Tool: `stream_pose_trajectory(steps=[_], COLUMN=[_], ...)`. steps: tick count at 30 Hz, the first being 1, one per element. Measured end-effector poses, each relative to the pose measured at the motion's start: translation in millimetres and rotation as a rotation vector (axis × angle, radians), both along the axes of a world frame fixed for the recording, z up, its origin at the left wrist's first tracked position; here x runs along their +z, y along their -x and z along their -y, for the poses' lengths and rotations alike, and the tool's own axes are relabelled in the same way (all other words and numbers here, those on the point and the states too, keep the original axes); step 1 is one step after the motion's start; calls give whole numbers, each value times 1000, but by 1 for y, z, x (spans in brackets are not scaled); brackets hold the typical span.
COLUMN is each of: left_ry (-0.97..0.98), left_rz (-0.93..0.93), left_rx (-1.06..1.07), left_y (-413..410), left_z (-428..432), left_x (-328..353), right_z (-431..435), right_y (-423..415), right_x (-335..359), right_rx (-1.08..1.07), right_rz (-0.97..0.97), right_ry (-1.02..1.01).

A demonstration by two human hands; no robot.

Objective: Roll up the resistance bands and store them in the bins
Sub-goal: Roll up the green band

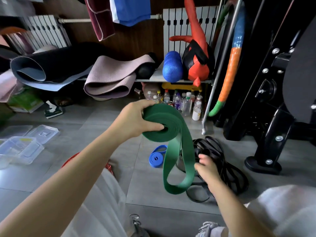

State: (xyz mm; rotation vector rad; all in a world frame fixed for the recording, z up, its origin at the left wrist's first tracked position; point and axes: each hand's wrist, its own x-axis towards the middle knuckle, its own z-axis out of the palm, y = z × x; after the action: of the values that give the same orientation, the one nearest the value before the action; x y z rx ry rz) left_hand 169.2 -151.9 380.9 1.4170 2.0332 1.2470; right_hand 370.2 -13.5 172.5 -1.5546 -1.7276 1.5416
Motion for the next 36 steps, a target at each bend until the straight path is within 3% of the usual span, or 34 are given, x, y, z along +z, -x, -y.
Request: stream_pose_trajectory(steps=[2, 5, 12, 17, 23, 29, 33, 36], left_ry=[-44, -78, -100, -117, -119, -87, -87, -76], left_rz=[52, 118, 196, 249, 268, 263, 273, 285], left_rx=[23, 40, 36, 61, 127, 259, 300, 312], left_y=[2, 6, 16, 24, 42, 74, 84, 84], left_z=[1, 5, 18, 21, 21, 26, 26, 24], left_x=[9, 23, 33, 38, 35, 11, 0, -5], right_z=[14, 18, 31, 51, 36, 18, 12, 15], right_y=[1, 7, 30, 61, 65, 36, 22, 12], right_x=[-31, -58, -62, -69, -62, -45, -48, -50], right_rx=[51, -73, -51, -188, -339, -498, -556, -466], right_rz=[54, -67, -127, -431, -498, -873, -832, -719], right_ry=[108, 236, 470, 862, 775, 803, 848, 807])
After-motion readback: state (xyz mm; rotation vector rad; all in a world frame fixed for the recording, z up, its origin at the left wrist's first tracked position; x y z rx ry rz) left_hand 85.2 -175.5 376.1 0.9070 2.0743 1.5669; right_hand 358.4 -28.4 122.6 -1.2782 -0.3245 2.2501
